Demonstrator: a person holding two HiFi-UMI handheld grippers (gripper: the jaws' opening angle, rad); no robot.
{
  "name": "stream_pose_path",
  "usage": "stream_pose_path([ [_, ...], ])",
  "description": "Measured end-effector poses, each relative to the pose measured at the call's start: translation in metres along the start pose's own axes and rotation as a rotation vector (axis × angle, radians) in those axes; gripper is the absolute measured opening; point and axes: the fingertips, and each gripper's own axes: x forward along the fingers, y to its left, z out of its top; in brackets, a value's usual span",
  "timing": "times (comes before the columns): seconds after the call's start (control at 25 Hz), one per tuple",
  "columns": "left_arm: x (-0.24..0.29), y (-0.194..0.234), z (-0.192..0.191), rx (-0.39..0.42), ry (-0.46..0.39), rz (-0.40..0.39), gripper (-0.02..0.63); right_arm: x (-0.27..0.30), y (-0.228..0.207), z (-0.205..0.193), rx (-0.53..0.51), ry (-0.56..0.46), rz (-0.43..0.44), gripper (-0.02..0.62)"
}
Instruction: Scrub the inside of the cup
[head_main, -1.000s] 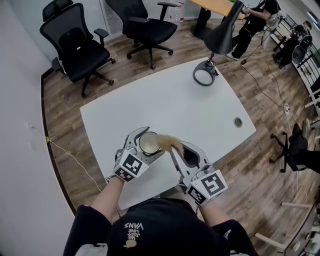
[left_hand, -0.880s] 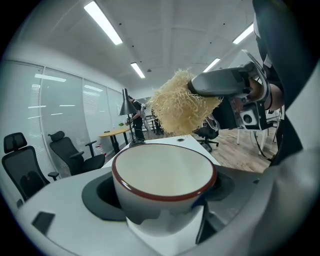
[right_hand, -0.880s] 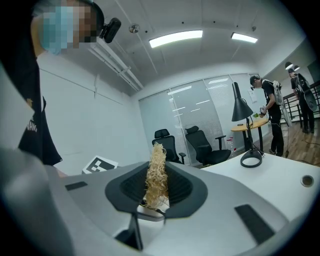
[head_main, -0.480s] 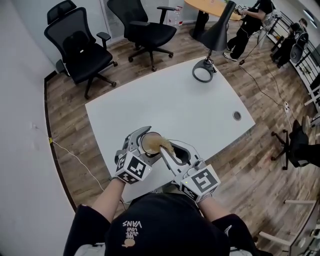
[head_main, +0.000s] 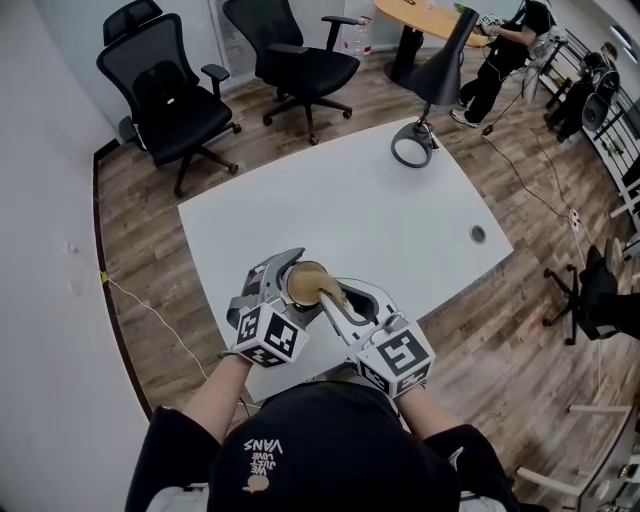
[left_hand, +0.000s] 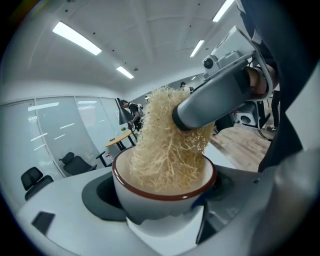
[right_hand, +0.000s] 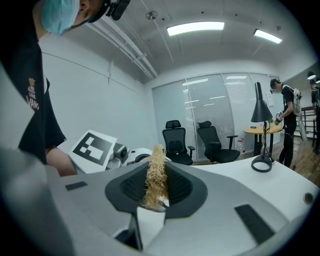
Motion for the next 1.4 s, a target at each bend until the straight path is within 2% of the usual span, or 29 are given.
stream_pose_path([
  [0.16,0.001,0.006,-0.005,0.047,0.029,0.004,0.423,0.011,0.008,-0.006,-0.008,0.069,0.062,0.081],
  [0.32,0.004,0.002,-0.008,0.032,0.030,-0.022,0.423,0.023,0.017,-0.005,0.041,0.089,0.144,0.080],
  [0.52,0.006,-0.001,0.000,0.045,0.013,-0.035,0.423,0.028,-0.008,0.002,0.020,0.094,0.081,0.080],
  [0.72,0.009,0.003,0.000,0.061,0.013,-0.034,0.423,0.024,-0.014,-0.009,-0.032,0.158,0.045,0.080],
  [0.88,0.012,0.005,-0.004,0.059,0.027,-0.036,0.423,0.024,-0.001,-0.017,-0.010,0.185,0.083,0.080],
  [1.0,0.014,0.004,-0.004,0.043,0.022,-0.041,0.423,0.028,0.008,-0.014,0.034,0.164,0.135,0.080],
  [1.12,0.014,0.003,-0.003,0.035,0.014,-0.043,0.423,0.032,0.005,-0.010,0.064,0.144,0.140,0.080],
  [1.28,0.013,-0.002,0.001,0.051,0.000,-0.045,0.423,0.032,-0.013,-0.004,0.030,0.134,0.062,0.080],
  [1.4,0.013,-0.002,0.003,0.059,-0.002,-0.041,0.423,0.029,-0.020,-0.008,-0.010,0.165,0.028,0.080],
])
